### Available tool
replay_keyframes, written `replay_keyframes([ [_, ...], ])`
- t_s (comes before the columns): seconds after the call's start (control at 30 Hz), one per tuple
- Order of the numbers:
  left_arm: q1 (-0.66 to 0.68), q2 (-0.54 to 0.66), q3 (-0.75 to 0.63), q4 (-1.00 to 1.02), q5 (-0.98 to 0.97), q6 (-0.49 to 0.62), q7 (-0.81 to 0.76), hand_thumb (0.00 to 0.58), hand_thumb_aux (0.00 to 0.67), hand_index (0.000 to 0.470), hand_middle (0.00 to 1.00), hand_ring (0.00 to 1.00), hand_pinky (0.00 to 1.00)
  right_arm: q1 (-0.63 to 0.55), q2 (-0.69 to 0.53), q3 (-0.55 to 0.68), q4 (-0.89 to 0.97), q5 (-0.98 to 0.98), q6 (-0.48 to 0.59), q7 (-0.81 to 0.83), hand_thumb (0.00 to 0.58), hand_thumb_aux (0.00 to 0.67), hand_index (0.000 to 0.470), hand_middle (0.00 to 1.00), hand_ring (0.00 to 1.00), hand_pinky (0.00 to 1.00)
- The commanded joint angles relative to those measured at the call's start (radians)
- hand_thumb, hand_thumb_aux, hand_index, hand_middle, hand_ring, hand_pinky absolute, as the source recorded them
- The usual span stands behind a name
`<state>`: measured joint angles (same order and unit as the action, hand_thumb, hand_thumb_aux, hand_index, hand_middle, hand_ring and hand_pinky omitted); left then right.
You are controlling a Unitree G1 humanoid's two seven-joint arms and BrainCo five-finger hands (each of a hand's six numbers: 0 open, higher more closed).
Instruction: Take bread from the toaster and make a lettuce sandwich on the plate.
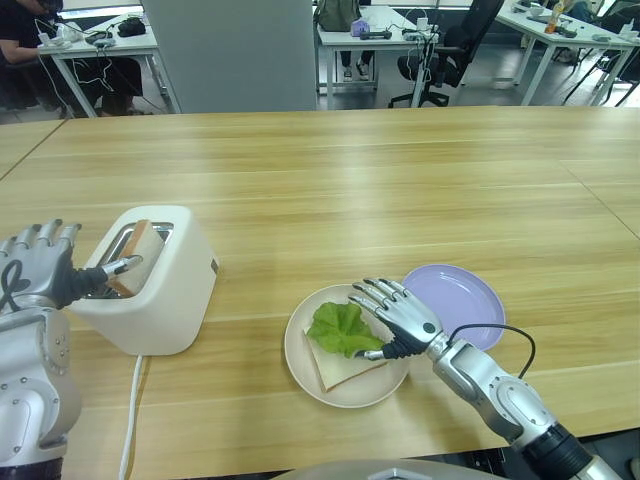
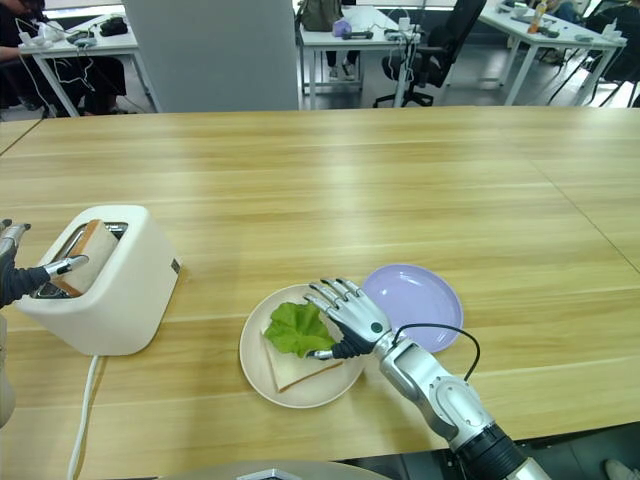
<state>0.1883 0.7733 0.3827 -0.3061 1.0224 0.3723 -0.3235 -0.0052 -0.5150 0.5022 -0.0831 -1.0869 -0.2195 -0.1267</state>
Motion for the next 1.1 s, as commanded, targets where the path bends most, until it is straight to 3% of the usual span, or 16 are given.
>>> replay_keyframes([
  [0.03,-0.033,0.008,-0.057,0.059,-0.024,-0.001,-0.027,0.0,0.0,0.0,0.0,0.0,0.0,0.02,-0.022,-0.033,-0.029,0.008,0.015,0.022,0.0,0.0,0.0,0.0,0.0,0.0],
  [0.27,-0.032,-0.035,-0.136,0.071,-0.111,0.018,-0.117,0.009,0.005,0.004,0.0,0.0,0.0,0.061,-0.058,-0.073,-0.077,0.045,0.008,0.059,0.0,0.0,0.0,0.0,0.0,0.0],
  [0.3,-0.035,-0.033,-0.146,0.077,-0.118,0.018,-0.126,0.144,0.089,0.061,0.0,0.0,0.0,0.07,-0.061,-0.081,-0.09,0.05,0.009,0.063,0.0,0.0,0.0,0.0,0.0,0.0],
  [0.33,-0.038,-0.03,-0.155,0.082,-0.123,0.02,-0.135,0.144,0.089,0.061,0.0,0.0,0.0,0.077,-0.064,-0.089,-0.102,0.057,0.009,0.066,0.0,0.0,0.0,0.0,0.0,0.0],
  [0.4,-0.049,-0.021,-0.17,0.099,-0.125,0.023,-0.143,0.403,0.3,0.206,0.0,0.0,0.0,0.093,-0.065,-0.104,-0.123,0.068,0.013,0.07,0.0,0.0,0.0,0.0,0.0,0.0],
  [0.43,-0.054,-0.016,-0.175,0.108,-0.125,0.026,-0.143,0.491,0.407,0.28,0.0,0.0,0.0,0.099,-0.065,-0.11,-0.132,0.073,0.014,0.071,0.0,0.0,0.0,0.0,0.0,0.0],
  [0.47,-0.057,-0.011,-0.177,0.114,-0.125,0.028,-0.142,0.491,0.407,0.28,0.0,0.0,0.0,0.103,-0.064,-0.115,-0.138,0.076,0.014,0.074,0.0,0.0,0.0,0.0,0.0,0.0],
  [0.5,-0.061,-0.008,-0.178,0.117,-0.127,0.031,-0.141,0.58,0.67,0.46,0.0,0.0,0.0,0.107,-0.063,-0.12,-0.144,0.08,0.014,0.074,0.0,0.0,0.0,0.0,0.0,0.0],
  [0.93,-0.206,0.01,-0.086,0.015,-0.202,-0.036,0.063,0.58,0.67,0.46,0.02,0.02,0.02,0.137,-0.057,-0.165,-0.188,0.106,-0.006,0.066,0.0,0.0,0.0,0.0,0.0,0.0],
  [0.97,-0.214,0.014,-0.077,0.004,-0.206,-0.044,0.073,0.58,0.67,0.46,0.4,0.4,0.4,0.138,-0.057,-0.168,-0.19,0.107,-0.008,0.064,0.0,0.0,0.0,0.0,0.0,0.0],
  [1.0,-0.223,0.02,-0.066,-0.008,-0.212,-0.053,0.08,0.58,0.67,0.46,0.98,0.98,0.98,0.139,-0.058,-0.172,-0.193,0.108,-0.011,0.062,0.0,0.0,0.0,0.0,0.0,0.0],
  [1.1,-0.252,0.048,-0.035,-0.042,-0.229,-0.087,0.093,0.58,0.67,0.46,1.0,1.0,1.0,0.142,-0.062,-0.188,-0.203,0.113,-0.021,0.051,0.0,0.0,0.0,0.0,0.0,0.0],
])
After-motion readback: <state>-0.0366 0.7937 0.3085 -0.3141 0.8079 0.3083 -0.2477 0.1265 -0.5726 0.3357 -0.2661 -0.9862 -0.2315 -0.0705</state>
